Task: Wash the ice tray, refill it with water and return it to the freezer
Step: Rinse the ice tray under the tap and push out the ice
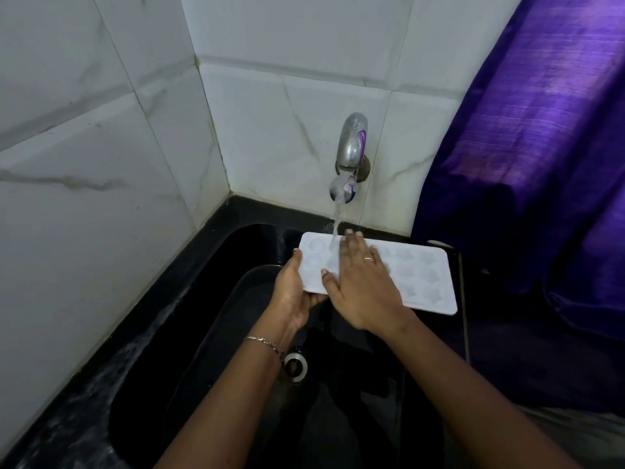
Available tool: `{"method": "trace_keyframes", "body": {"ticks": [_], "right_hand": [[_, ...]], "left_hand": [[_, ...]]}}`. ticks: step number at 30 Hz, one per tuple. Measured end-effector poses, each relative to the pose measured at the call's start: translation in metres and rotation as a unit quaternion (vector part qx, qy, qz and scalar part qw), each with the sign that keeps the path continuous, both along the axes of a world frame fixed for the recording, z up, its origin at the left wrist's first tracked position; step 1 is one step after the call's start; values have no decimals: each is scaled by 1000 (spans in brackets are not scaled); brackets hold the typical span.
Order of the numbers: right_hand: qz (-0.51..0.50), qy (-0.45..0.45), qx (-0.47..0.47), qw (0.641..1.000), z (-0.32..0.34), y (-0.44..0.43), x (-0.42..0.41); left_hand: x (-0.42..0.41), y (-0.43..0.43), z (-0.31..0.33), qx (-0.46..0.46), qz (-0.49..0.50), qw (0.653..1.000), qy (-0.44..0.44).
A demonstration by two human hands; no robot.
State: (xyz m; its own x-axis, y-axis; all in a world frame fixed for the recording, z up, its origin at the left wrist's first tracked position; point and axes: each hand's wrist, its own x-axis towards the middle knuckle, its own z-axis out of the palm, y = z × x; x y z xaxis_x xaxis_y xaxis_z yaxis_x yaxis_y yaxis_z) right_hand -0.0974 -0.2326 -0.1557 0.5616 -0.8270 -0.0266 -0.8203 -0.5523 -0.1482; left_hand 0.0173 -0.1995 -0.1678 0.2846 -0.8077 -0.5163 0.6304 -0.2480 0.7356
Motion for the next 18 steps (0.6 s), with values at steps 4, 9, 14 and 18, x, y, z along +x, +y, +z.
{"method": "trace_keyframes", "body": {"ticks": [4, 9, 14, 18], "right_hand": [[101, 22, -40, 994, 4, 3, 15], [193, 6, -51, 980, 3, 5, 6], [224, -11, -49, 973, -3, 16, -20], [119, -31, -46, 991, -8, 18, -47]], "left_hand": [[-10, 1, 2, -20, -30, 999, 36], [2, -1, 0, -39, 19, 998, 48], [18, 1, -4, 1, 68, 998, 1], [37, 8, -4, -1, 129, 991, -33]]}}
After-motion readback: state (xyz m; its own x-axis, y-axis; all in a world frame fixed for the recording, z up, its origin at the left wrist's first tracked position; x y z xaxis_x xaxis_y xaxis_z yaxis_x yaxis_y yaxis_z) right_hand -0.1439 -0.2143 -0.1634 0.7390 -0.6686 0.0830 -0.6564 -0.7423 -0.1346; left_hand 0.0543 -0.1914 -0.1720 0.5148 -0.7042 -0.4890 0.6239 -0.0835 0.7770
